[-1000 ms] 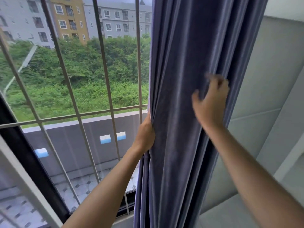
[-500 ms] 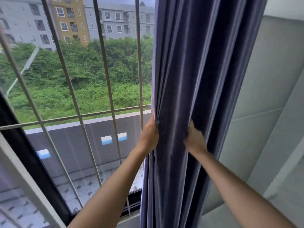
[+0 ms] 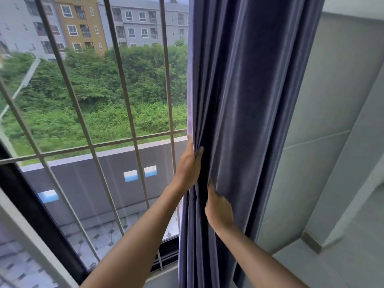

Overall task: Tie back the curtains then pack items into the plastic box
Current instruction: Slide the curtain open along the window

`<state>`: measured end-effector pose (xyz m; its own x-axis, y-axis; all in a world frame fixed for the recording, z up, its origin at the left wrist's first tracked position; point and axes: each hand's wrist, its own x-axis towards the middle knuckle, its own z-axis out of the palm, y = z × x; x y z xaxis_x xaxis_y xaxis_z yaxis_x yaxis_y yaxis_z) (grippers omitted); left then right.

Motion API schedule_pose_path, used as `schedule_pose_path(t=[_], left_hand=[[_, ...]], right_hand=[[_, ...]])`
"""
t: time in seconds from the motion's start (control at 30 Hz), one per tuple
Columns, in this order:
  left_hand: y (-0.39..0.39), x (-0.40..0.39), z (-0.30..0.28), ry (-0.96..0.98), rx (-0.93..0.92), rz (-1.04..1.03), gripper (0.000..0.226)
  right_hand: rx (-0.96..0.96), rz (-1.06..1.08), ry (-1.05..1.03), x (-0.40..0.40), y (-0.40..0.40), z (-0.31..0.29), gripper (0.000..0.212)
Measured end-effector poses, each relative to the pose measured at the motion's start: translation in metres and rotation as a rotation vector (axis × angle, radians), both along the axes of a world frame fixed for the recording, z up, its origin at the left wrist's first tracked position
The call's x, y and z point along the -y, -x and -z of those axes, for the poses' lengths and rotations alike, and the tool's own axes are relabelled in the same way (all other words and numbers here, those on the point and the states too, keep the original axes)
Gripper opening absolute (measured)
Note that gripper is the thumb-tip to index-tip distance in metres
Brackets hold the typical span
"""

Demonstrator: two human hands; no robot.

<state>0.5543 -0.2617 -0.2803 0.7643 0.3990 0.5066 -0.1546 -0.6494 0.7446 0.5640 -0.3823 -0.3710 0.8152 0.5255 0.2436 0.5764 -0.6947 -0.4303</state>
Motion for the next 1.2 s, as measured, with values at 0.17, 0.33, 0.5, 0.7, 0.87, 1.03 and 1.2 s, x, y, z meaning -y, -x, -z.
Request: schedule_pose_path(t=[0.17, 0.33, 0.5, 0.7, 0.87, 1.03, 1.2], left_hand=[[-0.005, 0.010, 0.006, 0.081, -0.011, 0.001, 0.070], [-0.009, 0.013, 0.007, 0.069, -0.008, -0.010, 0.092], [-0.015, 0.014, 0.003, -0.036, -0.025, -0.010, 0.067], [-0.014, 0.008, 0.004, -0.115, 0.003, -0.051, 0.050], [-0.012, -0.006, 0.009, -0.156, 0.011, -0.069, 0.050], [-0.013, -0.006, 0.013, -0.140, -0.034, -0.083, 0.053], [-0.016, 0.000, 0.012, -0.126, -0.027, -0.069, 0.053]], right_hand=[[0.068, -0.016, -0.035, -0.006, 0.007, 0.000, 0.071], [0.032, -0.050, -0.057, -0.006, 0.013, -0.008, 0.066], [0.041, -0.057, -0.071, -0.013, 0.017, -0.007, 0.057], [-0.104, -0.180, -0.001, -0.010, 0.006, -0.017, 0.067], [0.183, -0.065, -0.339, 0.016, -0.034, -0.077, 0.068], [0.474, 0.205, -0.795, 0.046, -0.101, -0.165, 0.069], [0.137, 0.269, -0.791, 0.060, -0.128, -0.174, 0.064]])
